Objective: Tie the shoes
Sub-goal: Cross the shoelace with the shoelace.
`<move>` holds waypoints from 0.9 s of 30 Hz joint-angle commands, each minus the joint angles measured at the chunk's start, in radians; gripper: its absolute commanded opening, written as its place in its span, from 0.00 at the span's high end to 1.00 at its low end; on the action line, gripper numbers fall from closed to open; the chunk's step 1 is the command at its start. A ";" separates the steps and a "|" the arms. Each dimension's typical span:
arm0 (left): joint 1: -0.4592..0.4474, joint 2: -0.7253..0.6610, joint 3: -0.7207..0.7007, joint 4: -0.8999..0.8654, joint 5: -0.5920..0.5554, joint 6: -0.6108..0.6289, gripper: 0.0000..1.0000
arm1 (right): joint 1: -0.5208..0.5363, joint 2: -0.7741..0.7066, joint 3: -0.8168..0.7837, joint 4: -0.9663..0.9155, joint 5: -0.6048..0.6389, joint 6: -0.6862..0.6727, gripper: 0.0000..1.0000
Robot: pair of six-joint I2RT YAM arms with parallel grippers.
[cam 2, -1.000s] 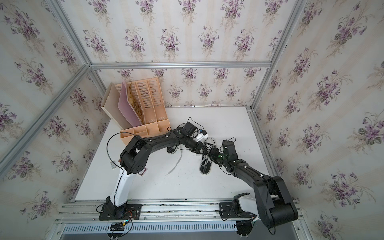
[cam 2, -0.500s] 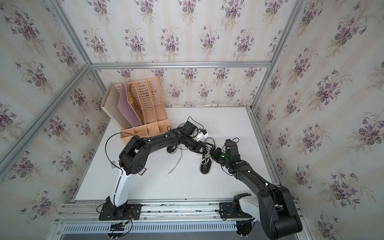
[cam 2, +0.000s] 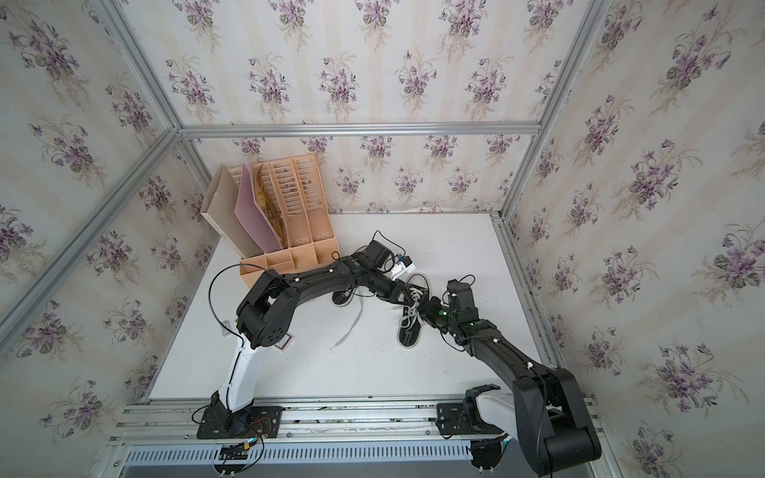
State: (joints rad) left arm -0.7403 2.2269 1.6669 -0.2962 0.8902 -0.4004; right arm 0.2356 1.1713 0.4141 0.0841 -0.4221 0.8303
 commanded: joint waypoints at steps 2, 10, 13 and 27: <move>0.000 -0.002 -0.003 0.011 0.007 -0.003 0.86 | 0.003 0.014 0.001 0.042 -0.030 -0.003 1.00; 0.002 0.008 0.002 0.005 -0.003 -0.011 0.74 | 0.002 0.032 0.003 0.063 -0.030 0.003 1.00; 0.000 0.018 0.010 0.006 0.012 -0.017 0.74 | 0.002 0.036 0.006 0.067 -0.029 0.004 1.00; 0.029 -0.023 -0.038 0.098 0.020 -0.082 0.56 | 0.003 0.036 0.005 0.048 -0.018 -0.005 1.00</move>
State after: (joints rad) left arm -0.7139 2.2086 1.6272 -0.2310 0.9001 -0.4713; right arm 0.2363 1.2064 0.4141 0.1329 -0.4412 0.8337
